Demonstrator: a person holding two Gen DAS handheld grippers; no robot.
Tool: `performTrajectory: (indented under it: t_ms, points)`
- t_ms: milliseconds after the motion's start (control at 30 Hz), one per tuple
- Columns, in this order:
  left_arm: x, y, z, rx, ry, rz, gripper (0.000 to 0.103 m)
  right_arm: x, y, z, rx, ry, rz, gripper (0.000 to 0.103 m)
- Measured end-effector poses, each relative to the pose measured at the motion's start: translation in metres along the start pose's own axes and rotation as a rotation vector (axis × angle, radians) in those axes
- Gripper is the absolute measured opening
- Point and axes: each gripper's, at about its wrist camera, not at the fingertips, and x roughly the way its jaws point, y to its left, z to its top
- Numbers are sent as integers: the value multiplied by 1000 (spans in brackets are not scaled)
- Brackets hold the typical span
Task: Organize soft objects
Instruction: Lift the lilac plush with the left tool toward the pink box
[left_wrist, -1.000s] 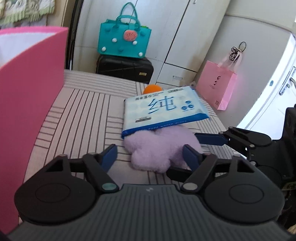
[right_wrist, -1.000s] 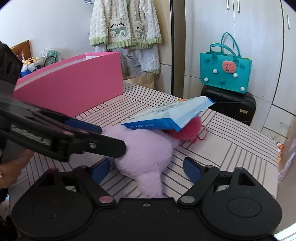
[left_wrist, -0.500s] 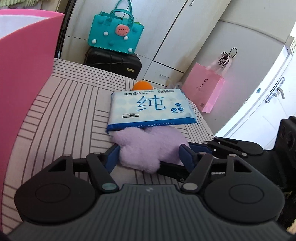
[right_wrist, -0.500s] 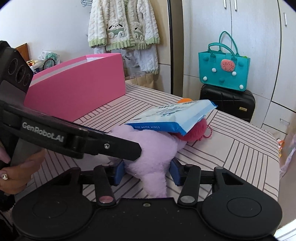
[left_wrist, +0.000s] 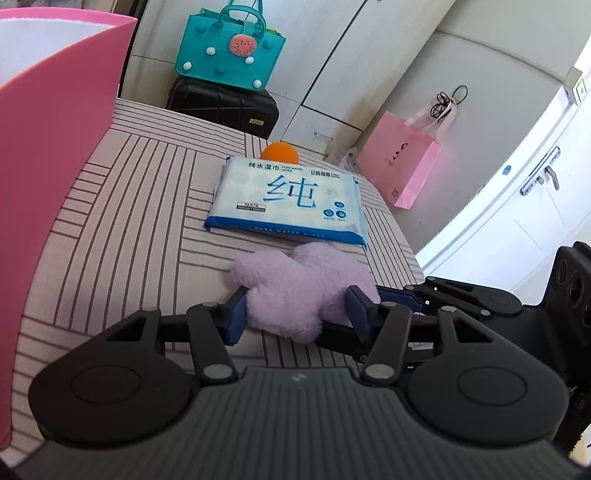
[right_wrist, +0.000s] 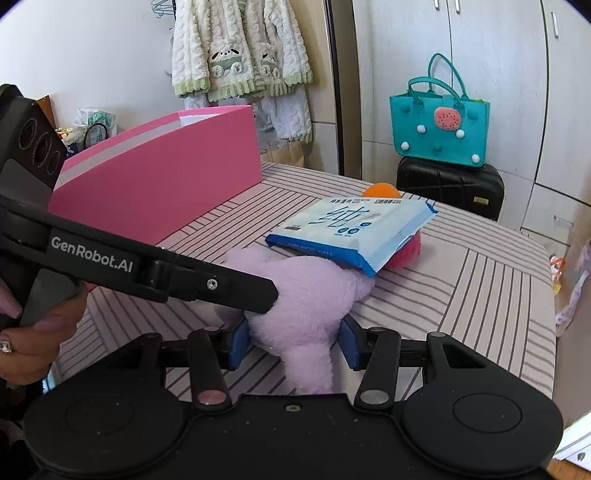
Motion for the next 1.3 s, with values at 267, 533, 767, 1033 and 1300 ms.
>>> performTrajectory:
  t_ms: [267, 533, 767, 1033, 1300]
  points:
    - [-17, -6, -4, 18, 28, -8, 54, -16, 17, -3, 14, 14, -22, 55]
    - [-36, -11, -11, 41, 73, -17, 54, -31, 36, -6, 46, 51, -32, 56]
    - [-61, -16, -21, 65, 80, -30, 54, -48, 54, -7, 50, 68, -27, 56]
    - [-85, -8, -26, 41, 123, -42, 54, -58, 76, -5, 62, 97, 4, 58]
    - [-118, 1, -29, 58, 124, -39, 54, -66, 97, -3, 71, 80, 70, 58]
